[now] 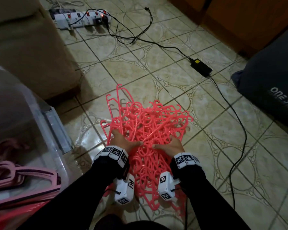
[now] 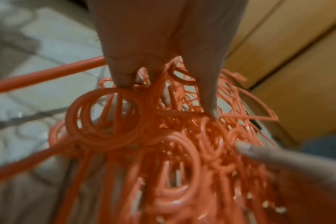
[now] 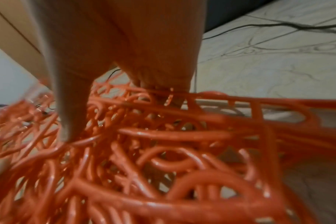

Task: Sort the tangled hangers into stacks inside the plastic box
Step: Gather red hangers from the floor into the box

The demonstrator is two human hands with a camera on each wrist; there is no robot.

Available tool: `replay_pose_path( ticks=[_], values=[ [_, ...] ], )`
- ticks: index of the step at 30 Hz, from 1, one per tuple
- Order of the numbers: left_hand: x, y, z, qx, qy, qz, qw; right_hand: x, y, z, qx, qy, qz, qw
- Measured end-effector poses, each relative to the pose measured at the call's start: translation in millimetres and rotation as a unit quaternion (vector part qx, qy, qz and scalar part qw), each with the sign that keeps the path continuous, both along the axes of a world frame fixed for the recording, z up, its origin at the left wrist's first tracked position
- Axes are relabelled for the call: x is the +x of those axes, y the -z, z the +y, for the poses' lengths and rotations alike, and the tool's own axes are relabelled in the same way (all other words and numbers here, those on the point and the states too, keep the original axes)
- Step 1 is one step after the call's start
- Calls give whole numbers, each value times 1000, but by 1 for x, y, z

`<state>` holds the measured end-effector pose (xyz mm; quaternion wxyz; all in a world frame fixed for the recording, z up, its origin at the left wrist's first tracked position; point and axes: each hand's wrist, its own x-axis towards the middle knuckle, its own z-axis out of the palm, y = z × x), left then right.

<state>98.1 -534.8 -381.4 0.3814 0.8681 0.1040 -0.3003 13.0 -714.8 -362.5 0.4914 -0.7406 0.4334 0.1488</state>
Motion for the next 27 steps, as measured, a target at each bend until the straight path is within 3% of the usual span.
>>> replay_pose_path(
  ticks=[5, 16, 20, 27],
  values=[
    [-1, -3, 3, -70, 11, -28, 997, 0, -7, -3, 12, -43, 26, 999],
    [-2, -6, -2, -87, 32, -45, 995, 3, -10, 4, 37, -96, 35, 994],
    [-3, -10, -4, -80, 31, -73, 994, 5, -22, 2, 34, -120, 2, 992],
    [3, -40, -6, -68, 58, -95, 992, 14, -42, 11, -70, -110, -53, 990]
  ],
)
